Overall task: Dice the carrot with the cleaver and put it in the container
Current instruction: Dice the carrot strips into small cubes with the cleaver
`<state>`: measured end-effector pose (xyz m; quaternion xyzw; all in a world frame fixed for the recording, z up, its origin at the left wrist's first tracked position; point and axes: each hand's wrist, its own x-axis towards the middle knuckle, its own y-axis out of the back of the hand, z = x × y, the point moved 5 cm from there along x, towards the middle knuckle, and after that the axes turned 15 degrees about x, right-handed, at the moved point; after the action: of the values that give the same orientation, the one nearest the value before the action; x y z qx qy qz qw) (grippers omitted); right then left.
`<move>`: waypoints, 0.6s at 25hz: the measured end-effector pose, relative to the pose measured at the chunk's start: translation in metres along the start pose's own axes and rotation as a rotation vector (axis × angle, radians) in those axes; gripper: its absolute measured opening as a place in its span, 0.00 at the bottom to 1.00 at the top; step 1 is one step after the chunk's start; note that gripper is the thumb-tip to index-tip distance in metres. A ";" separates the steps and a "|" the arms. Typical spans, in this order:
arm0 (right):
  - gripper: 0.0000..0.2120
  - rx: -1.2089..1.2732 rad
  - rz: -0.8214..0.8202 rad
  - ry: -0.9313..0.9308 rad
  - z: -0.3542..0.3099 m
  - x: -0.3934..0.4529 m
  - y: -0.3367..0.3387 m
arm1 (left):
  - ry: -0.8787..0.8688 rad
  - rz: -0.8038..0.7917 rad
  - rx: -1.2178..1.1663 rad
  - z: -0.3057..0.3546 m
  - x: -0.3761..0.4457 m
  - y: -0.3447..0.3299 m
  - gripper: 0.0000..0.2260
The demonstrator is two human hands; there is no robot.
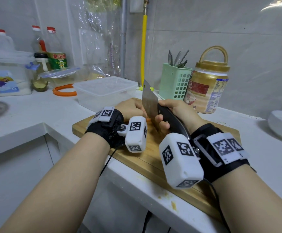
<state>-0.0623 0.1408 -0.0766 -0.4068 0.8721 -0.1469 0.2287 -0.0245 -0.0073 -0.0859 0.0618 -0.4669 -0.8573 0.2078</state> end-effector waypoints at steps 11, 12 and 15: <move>0.10 0.198 -0.029 0.024 -0.004 -0.006 0.013 | -0.074 -0.010 -0.066 0.004 0.000 0.000 0.04; 0.10 0.214 -0.038 0.027 -0.005 -0.007 0.012 | -0.083 -0.010 -0.072 0.003 0.001 0.000 0.04; 0.10 0.202 -0.068 0.020 -0.005 -0.008 0.009 | -0.116 -0.007 -0.083 0.002 0.002 -0.001 0.04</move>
<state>-0.0662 0.1526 -0.0745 -0.4097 0.8407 -0.2458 0.2548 -0.0275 -0.0061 -0.0852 0.0052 -0.4417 -0.8789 0.1798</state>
